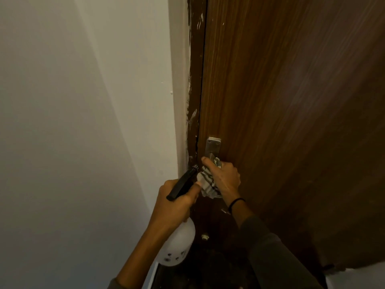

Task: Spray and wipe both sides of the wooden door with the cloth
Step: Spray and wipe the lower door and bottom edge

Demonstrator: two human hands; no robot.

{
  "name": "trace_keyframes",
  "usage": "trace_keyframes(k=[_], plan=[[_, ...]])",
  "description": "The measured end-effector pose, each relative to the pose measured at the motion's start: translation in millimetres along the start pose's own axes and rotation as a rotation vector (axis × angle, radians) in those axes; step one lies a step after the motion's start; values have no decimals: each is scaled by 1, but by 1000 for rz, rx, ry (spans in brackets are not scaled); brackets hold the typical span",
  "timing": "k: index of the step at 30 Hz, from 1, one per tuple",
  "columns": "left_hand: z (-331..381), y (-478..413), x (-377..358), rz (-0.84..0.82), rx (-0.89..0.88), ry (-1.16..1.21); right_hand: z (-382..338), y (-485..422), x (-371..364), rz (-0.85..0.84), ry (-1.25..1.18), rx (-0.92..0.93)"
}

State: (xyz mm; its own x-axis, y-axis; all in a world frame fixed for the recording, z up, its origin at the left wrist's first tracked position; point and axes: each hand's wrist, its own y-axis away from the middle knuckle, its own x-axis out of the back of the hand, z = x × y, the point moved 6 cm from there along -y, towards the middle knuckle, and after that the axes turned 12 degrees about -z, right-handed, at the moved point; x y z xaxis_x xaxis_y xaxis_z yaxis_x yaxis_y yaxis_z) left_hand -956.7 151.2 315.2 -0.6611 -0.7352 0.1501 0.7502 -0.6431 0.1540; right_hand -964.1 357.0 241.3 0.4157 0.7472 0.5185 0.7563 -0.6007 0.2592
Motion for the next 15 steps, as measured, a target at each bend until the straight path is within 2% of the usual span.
trace_keyframes(k=[6,15], plan=[[-2,17,-11,-15,-4,-24,10,31,-8,-26,44,40],[1,78,-36,42,6,-111,20,123,-4,-65,340,271]])
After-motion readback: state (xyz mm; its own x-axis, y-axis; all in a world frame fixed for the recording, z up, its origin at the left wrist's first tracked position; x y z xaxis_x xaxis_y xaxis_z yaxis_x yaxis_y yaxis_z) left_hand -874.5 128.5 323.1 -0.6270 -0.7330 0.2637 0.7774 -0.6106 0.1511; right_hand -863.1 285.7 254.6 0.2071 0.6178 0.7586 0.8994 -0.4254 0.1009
